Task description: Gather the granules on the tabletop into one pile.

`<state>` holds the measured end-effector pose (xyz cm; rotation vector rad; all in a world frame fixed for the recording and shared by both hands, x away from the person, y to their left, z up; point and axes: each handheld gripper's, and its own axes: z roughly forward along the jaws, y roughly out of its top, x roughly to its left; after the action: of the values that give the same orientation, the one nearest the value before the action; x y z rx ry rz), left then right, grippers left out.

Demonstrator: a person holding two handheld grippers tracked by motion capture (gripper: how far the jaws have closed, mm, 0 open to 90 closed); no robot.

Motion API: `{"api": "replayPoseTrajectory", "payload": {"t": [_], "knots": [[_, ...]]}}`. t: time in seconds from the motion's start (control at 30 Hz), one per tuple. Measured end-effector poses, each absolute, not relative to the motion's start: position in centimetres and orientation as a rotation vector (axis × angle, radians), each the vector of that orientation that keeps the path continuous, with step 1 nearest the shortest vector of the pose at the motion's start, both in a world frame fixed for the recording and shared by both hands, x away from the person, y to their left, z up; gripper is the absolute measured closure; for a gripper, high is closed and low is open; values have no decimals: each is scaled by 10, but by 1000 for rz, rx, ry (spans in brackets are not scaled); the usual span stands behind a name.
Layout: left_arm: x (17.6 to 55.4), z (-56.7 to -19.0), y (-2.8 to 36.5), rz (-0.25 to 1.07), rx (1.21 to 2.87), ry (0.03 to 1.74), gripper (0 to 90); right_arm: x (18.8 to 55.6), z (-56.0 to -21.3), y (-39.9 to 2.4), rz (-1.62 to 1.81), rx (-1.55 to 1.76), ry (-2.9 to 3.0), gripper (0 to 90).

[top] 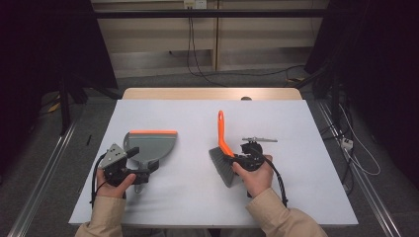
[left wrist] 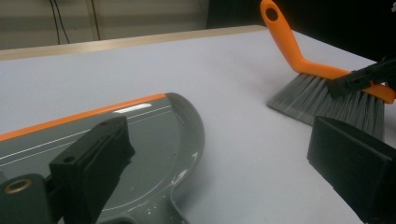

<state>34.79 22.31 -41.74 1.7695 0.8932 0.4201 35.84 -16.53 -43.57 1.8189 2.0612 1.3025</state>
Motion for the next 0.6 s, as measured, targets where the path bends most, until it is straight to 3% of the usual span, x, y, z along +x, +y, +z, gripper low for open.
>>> {"api": "replayPoseTrajectory", "payload": {"t": [0.6], "knots": [[348,-418,222,417,1775,893,59,360,-426,-181,1439,1862,2025,710]]}}
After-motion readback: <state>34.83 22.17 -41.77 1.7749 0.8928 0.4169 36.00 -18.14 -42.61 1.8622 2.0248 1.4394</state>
